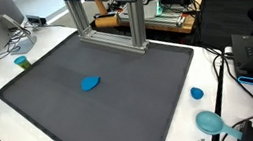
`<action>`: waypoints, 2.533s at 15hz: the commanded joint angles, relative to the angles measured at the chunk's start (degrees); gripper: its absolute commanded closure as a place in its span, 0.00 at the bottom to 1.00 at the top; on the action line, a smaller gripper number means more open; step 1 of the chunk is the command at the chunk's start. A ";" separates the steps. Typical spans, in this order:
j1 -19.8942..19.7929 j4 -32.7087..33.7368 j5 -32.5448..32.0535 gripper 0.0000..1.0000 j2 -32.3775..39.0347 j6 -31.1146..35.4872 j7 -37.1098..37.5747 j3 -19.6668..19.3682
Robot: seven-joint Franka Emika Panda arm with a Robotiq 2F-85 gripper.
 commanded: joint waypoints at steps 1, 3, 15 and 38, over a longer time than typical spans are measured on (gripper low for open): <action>0.80 -1.13 0.55 0.53 -1.49 0.19 0.37 -0.58; 1.05 -2.91 0.93 0.53 -3.82 0.49 0.72 -0.58; 2.44 -15.04 -4.69 0.78 -11.77 2.25 4.43 2.19; 5.19 -25.82 -2.61 0.21 -22.84 5.30 6.71 1.80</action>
